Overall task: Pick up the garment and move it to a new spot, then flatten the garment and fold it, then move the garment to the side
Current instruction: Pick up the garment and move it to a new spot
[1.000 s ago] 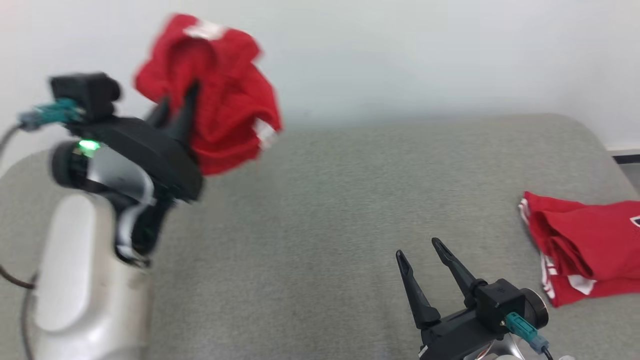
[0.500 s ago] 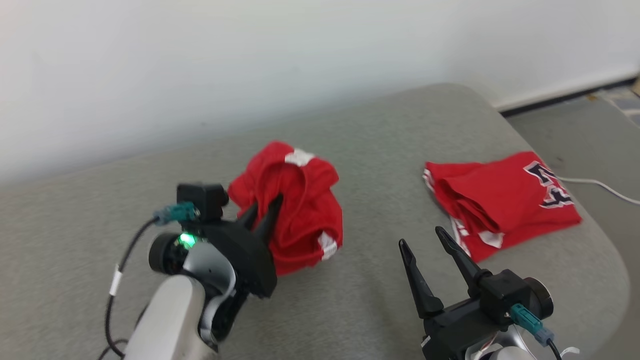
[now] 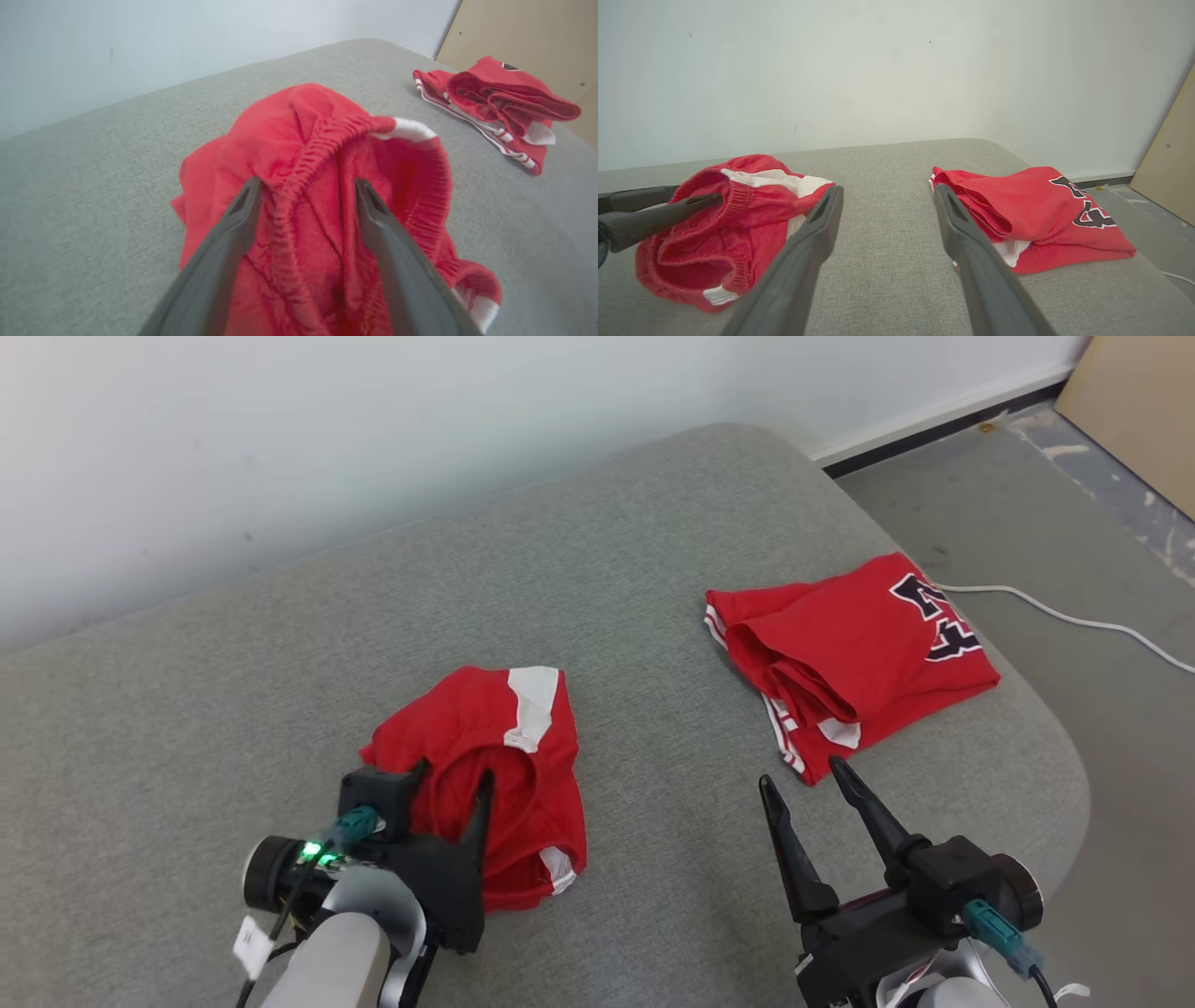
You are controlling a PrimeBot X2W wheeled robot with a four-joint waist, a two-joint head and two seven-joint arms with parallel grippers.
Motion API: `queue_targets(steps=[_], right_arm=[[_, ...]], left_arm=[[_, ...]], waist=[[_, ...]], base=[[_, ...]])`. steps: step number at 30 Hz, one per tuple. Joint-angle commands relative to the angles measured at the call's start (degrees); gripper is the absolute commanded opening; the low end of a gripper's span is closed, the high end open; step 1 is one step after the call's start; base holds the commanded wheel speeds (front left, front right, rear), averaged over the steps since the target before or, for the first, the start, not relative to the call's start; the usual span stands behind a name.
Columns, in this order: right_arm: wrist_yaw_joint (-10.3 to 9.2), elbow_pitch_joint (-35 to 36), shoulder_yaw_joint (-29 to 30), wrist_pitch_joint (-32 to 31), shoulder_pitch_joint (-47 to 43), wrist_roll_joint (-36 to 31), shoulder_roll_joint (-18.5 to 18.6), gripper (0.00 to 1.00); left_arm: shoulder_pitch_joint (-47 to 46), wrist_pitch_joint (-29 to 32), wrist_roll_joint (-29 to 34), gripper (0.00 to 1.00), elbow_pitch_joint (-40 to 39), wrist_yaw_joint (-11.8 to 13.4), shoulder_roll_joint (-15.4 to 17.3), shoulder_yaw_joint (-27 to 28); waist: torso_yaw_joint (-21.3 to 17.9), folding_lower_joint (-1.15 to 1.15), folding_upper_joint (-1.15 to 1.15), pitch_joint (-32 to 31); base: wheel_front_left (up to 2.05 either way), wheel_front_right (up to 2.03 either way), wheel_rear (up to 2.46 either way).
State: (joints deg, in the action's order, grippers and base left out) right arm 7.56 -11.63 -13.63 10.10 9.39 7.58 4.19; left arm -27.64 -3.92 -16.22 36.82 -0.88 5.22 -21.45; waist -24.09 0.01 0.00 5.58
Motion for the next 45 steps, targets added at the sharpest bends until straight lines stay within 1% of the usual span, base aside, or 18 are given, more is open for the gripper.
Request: queue_targets(steps=[1,4,7,10,13,16,18,24,27,30,38,43,45], right_arm=[[-0.17,0.1,0.4,0.2,-0.3,-0.3,-0.2,1.0],[-0.17,0.2,1.5,0.4,-0.9,-0.7,-0.2,1.0],[-0.17,0.7,3.2,0.4,-1.5,-0.9,-0.3,1.0],[-0.17,0.9,4.6,0.3,-2.6,-1.3,-0.2,1.0],[-0.17,0.7,6.0,0.0,-3.4,-1.9,0.3,1.0],[-0.17,0.2,7.3,-0.1,-4.1,-2.4,0.4,1.0],[-0.17,0.0,8.3,0.0,-4.7,-2.4,0.7,1.0],[-0.17,-1.2,10.4,0.6,-6.5,-2.9,1.4,1.0],[-0.17,-2.3,10.6,0.9,-7.3,-2.9,1.7,1.0],[-0.17,-2.8,10.5,1.0,-7.9,-3.1,1.6,1.0],[-0.17,-3.8,9.4,1.1,-8.3,-2.4,1.2,1.0],[-0.18,-4.1,9.0,1.4,-8.2,-2.2,1.2,1.0],[-0.18,-4.2,8.9,1.4,-8.1,-2.2,1.2,1.0]], left_arm=[[0.0,-1.7,0.5,1.0,0.2,0.5,0.2,0.3],[1.3,-7.6,-1.3,1.0,-0.7,1.3,-0.4,2.2],[3.4,-10.5,-2.8,1.0,-3.2,2.4,-0.4,4.5],[6.7,-11.2,-2.7,1.0,-7.6,3.9,-0.1,7.1],[11.1,-11.2,-1.2,1.0,-14.5,5.2,0.1,10.3],[16.0,-11.2,0.4,1.0,-20.1,6.0,0.0,13.4],[19.2,-11.2,1.2,1.0,-21.8,6.4,-0.3,14.9],[26.1,-11.2,3.4,1.0,-26.8,6.1,-0.5,18.9],[28.9,-11.2,3.9,1.0,-29.1,5.1,-0.7,21.4],[32.0,-11.2,4.8,1.0,-31.2,4.7,-1.1,23.3],[37.2,-11.2,6.9,1.0,-33.8,3.2,-1.8,25.3],[37.7,-11.2,7.5,1.0,-34.5,2.9,-2.1,25.5],[37.6,-11.2,7.6,1.0,-34.6,3.1,-2.1,25.7]], waist=[[1.6,-0.01,0.0,-0.7],[3.7,-0.01,0.0,-1.8],[6.0,-0.01,0.0,-2.7],[8.7,-0.01,0.0,-3.8],[11.2,-0.01,0.0,-4.9],[13.2,-0.01,0.0,-6.0],[14.4,-0.01,0.0,-6.6],[16.6,-0.01,0.0,-8.2],[17.3,-0.01,0.0,-8.8],[17.7,-0.01,0.0,-9.5],[18.2,-0.01,0.0,-10.4],[18.6,-0.01,0.0,-10.4],[18.6,-0.01,0.0,-10.3]], base=[[0.0,0.0,0.0],[0.0,0.0,0.0],[0.0,0.0,0.0],[0.0,0.0,0.0],[0.0,0.0,0.0],[0.0,0.0,0.0],[0.0,0.0,0.0],[0.0,0.0,0.0],[0.0,0.0,0.0],[0.0,0.0,0.0],[0.0,0.0,0.0],[0.0,0.0,0.0],[0.0,0.0,0.0]])
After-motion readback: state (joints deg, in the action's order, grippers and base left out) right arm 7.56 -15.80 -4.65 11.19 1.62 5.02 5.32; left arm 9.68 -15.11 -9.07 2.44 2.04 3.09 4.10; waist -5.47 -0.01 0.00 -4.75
